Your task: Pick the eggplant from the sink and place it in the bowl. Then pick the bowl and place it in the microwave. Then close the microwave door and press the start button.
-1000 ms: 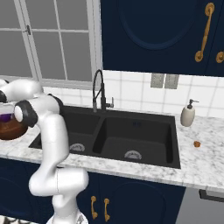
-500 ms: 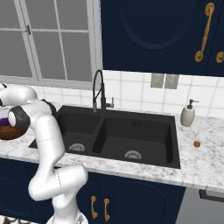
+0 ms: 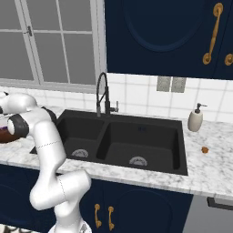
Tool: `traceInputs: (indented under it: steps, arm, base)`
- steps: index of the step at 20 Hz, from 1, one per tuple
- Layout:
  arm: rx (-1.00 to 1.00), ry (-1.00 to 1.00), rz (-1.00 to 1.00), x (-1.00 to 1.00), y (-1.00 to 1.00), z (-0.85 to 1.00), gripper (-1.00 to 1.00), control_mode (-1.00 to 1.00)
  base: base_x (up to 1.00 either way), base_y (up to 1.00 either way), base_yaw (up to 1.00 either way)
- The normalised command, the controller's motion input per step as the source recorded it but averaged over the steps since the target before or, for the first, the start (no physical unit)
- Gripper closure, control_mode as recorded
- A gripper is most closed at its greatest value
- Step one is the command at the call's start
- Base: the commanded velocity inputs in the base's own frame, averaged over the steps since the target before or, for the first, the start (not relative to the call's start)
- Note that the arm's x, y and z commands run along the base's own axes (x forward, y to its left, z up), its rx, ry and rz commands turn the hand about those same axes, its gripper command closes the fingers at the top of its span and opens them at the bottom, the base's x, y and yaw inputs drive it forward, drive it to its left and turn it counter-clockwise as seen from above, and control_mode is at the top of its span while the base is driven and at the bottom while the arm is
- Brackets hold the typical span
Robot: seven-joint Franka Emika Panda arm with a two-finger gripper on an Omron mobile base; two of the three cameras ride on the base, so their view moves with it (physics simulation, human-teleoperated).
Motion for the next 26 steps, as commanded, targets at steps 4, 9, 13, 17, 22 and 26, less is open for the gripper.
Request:
traceInputs:
  steps: [4, 9, 13, 17, 22, 26]
  arm:
    - [0.02, 0.00, -0.04, 0.01, -0.24, 0.00, -1.00, -1.00]
    - [0.06, 0.00, 0.00, -0.43, -0.57, 0.12, -1.00, -1.00]
    - [0.08, 0.00, -0.01, -0.48, -0.45, 0.24, -1.00, -1.00]
    - [0.09, 0.00, -0.03, -0.53, -0.58, 0.52, -1.00, -1.00]
    - [0.10, 0.00, -0.10, -0.27, -0.60, 0.21, -1.00, -1.00]
    - [0.17, 0.00, -0.15, 0.06, -0.36, -0.04, -1.00, -1.00]
  base:
    - [0.00, 0.00, 0.00]
    - [0.00, 0.00, 0.00]
    - [0.00, 0.00, 0.00]
    - [0.00, 0.00, 0.00]
    - [0.00, 0.00, 0.00]
    - [0.00, 0.00, 0.00]
